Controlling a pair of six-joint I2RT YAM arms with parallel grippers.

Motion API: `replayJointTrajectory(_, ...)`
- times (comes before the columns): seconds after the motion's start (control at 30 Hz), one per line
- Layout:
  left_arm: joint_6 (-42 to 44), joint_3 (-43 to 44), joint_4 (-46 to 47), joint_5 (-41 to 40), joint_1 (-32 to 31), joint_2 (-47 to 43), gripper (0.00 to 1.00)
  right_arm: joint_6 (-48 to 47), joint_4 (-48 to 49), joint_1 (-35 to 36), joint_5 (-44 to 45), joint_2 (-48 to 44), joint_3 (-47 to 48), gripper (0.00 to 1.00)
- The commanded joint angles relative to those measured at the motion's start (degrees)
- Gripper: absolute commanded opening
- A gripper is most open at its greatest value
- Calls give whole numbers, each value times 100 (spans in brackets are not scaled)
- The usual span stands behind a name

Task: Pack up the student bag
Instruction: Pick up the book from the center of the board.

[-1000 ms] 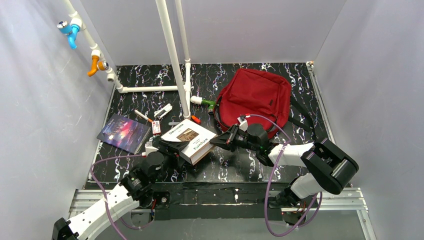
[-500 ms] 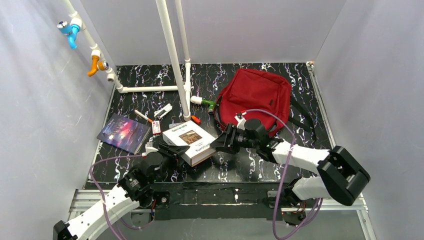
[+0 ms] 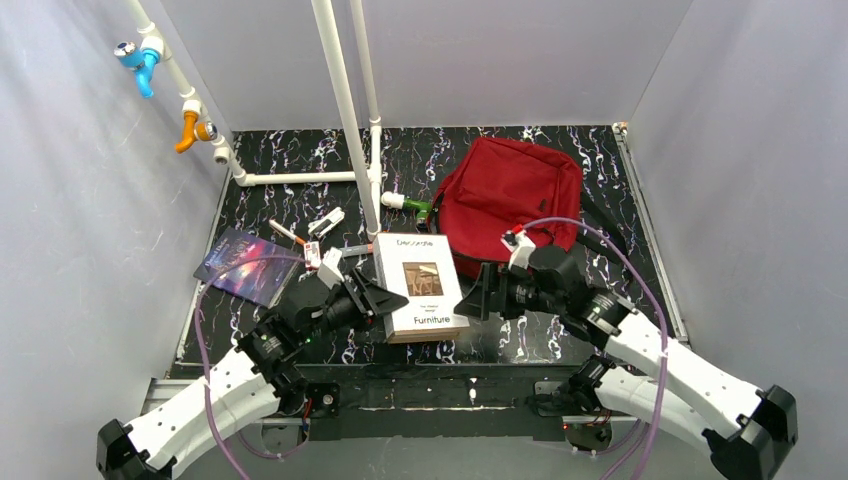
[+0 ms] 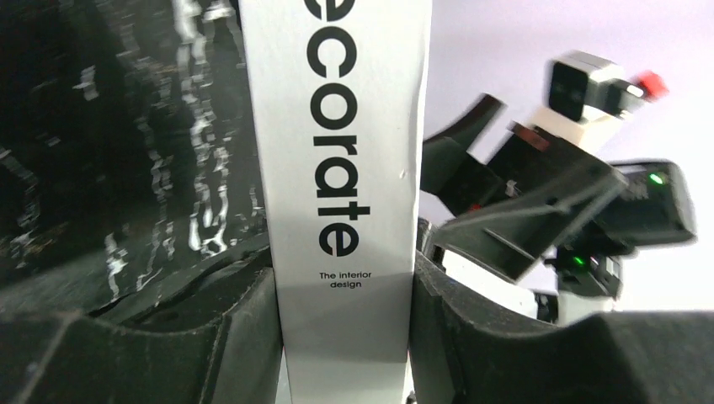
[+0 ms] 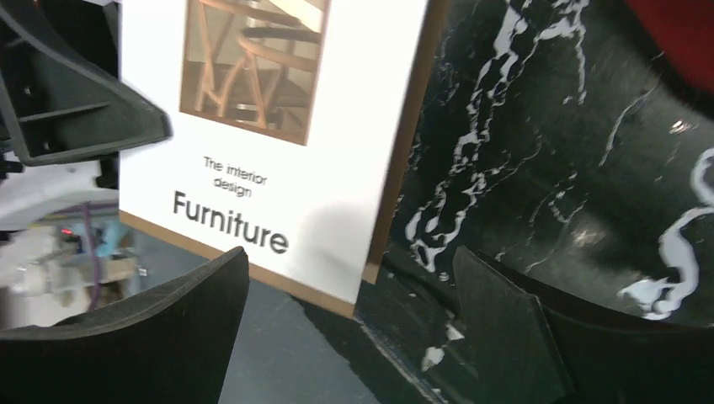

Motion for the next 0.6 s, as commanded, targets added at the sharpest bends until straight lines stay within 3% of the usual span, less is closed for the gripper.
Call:
replayJointTrajectory(0.0, 1436, 756, 762, 549, -11, 106, 14, 1553, 1015, -12, -309, -829, -796, 98)
replayJointTrajectory(0.1, 1587, 934, 988, 597, -9, 238, 12, 2595, 2536, -12, -502, -1304, -1591, 98)
replayJointTrajectory(0.2, 1254, 801, 1821, 934, -10, 499, 11, 3109, 3462, -12, -629, -1472, -1930, 98)
replayJointTrajectory(0.33, 783, 610, 3155, 1315, -9, 906, 10, 3291, 3849, -12, -836, -1398, -2005, 98)
replayJointTrajectory(0.57, 785, 641, 3477, 1277, -12, 1025, 8, 3457, 4208, -12, -731, -1648, -2083, 98)
